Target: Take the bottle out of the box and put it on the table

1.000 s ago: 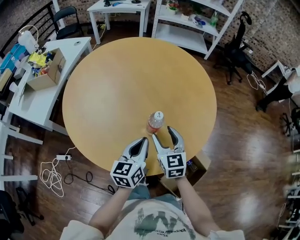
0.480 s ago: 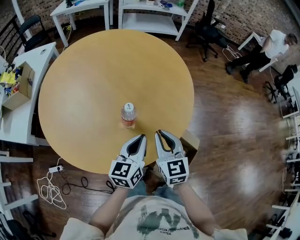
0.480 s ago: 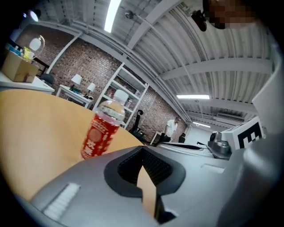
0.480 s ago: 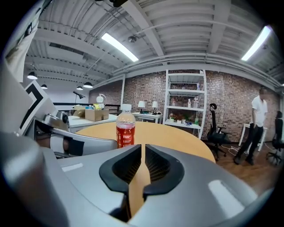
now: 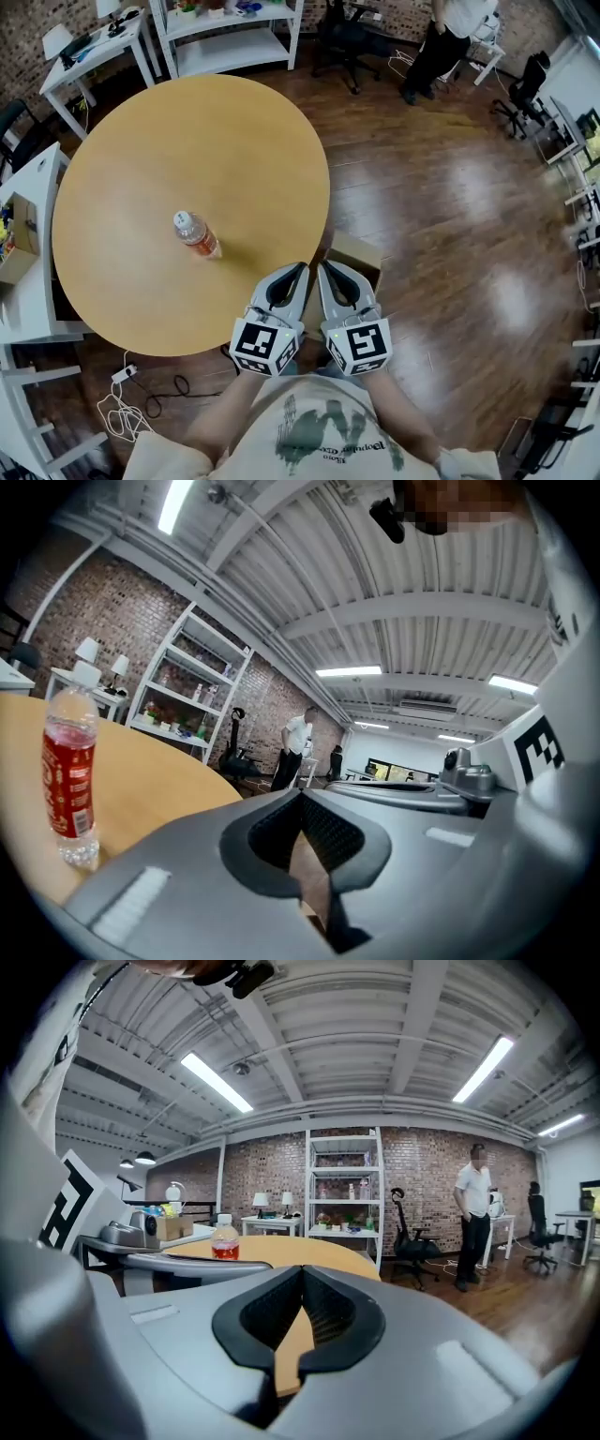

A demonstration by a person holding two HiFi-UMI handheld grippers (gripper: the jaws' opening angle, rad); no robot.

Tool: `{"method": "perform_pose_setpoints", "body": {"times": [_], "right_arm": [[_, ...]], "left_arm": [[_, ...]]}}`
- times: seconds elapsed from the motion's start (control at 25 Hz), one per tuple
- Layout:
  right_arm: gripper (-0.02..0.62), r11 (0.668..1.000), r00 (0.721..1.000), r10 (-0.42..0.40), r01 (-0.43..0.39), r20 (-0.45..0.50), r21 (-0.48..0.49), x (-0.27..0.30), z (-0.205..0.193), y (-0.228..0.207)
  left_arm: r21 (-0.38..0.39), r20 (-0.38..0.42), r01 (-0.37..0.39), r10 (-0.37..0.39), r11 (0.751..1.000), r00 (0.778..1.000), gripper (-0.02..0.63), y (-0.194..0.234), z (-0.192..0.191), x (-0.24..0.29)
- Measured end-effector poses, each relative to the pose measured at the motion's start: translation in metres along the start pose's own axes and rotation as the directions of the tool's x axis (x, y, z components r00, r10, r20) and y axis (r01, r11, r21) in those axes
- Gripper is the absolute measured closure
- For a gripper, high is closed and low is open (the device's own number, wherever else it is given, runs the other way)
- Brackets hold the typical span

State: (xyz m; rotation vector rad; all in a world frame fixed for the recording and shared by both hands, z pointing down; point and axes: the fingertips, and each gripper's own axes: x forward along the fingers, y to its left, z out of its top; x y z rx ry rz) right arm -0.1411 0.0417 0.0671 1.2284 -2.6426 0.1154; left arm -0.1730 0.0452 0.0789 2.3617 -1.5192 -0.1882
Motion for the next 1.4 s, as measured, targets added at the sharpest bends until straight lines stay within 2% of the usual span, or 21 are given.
{"method": "perform_pose_setpoints", "body": {"times": [0.2, 0.52, 1.12, 1.4], "right_arm": [[0.595, 0.997, 0.998, -0.064, 0.063, 0.027, 0.041, -0.044, -0.003, -0.035], [0.595, 0.994, 0.995, -0.090, 0.087, 0.047, 0.064, -0.090, -0.007, -0.072], [0.595, 0.991, 0.992, -0.102, 0.096, 0.070, 0.088, -0.118, -0.006, -0.102], [0.595, 0.994, 0.994, -0.081, 0.076, 0.073, 0.078, -0.121, -0.024, -0.083]], "left_arm": [[0.042, -0.019, 0.063, -0.063, 0.997, 0.998, 0.606, -0.053, -0.006, 0.013], [0.077, -0.041, 0.120, -0.117, 0.990, 0.992, 0.606, -0.115, -0.016, 0.031], [0.112, -0.066, 0.130, -0.123, 0.985, 0.990, 0.606, -0.152, -0.014, 0.045], [0.116, -0.074, 0.124, -0.115, 0.985, 0.991, 0.606, -0.147, -0.033, 0.030]]}}
